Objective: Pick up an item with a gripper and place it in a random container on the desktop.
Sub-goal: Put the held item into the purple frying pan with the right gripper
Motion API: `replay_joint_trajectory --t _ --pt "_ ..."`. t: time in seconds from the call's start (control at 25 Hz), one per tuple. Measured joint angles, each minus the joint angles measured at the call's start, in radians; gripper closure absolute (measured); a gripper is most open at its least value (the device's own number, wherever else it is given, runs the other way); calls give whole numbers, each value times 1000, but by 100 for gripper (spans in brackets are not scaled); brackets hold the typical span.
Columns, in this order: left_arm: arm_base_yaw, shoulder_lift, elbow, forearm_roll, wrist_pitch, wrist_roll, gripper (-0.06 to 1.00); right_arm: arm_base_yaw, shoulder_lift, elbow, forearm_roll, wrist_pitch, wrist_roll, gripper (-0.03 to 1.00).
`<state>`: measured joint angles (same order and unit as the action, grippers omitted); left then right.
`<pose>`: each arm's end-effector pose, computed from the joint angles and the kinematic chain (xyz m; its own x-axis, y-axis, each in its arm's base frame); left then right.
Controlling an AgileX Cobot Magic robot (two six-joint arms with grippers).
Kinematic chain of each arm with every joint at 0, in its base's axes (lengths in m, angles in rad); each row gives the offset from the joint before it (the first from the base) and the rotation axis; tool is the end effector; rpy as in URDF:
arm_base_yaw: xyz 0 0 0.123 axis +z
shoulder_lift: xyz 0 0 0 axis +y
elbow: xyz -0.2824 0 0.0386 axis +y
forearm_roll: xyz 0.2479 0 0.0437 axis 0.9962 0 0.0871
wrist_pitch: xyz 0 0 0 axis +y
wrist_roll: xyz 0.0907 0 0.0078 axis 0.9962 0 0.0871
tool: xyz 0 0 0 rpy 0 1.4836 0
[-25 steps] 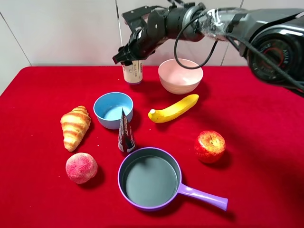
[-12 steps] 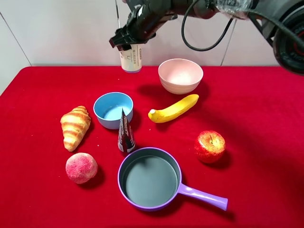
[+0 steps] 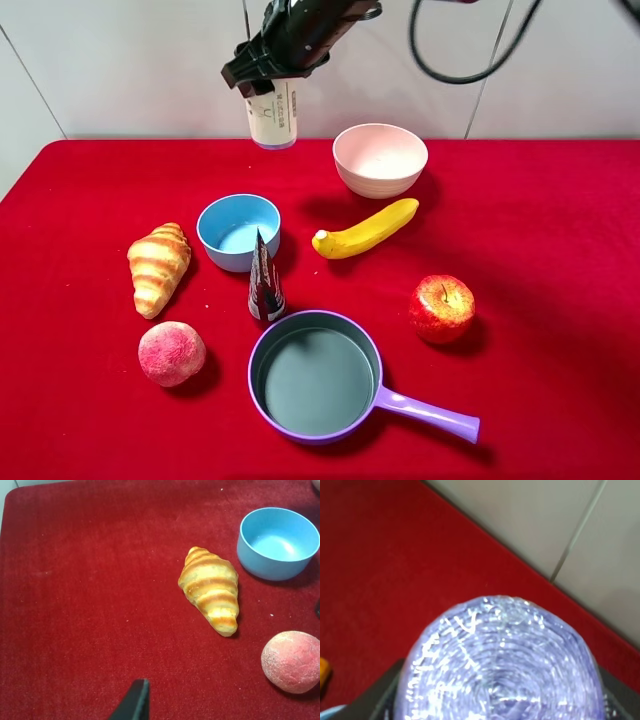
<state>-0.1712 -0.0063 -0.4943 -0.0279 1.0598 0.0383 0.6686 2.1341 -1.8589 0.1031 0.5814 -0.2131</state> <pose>-0.0054 -0.0013 0.2757 -0.4430 0.1016 -0.8907 0.2027 0.9792 0.0109 0.3885 0.3135 0.2527 -0.4578 -0.5226 -0.7192 -0.7145 0.6977 -0.0522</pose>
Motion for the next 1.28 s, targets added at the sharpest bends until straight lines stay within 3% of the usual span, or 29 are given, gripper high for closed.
replay_joint_trajectory --t 0.24,1.28 --pt "0 0 0 0 0 0 -4 15 -158 204 -32 -23 11 51" --pt "0 0 0 0 0 0 -4 73 -613 676 -197 -21 249 51"
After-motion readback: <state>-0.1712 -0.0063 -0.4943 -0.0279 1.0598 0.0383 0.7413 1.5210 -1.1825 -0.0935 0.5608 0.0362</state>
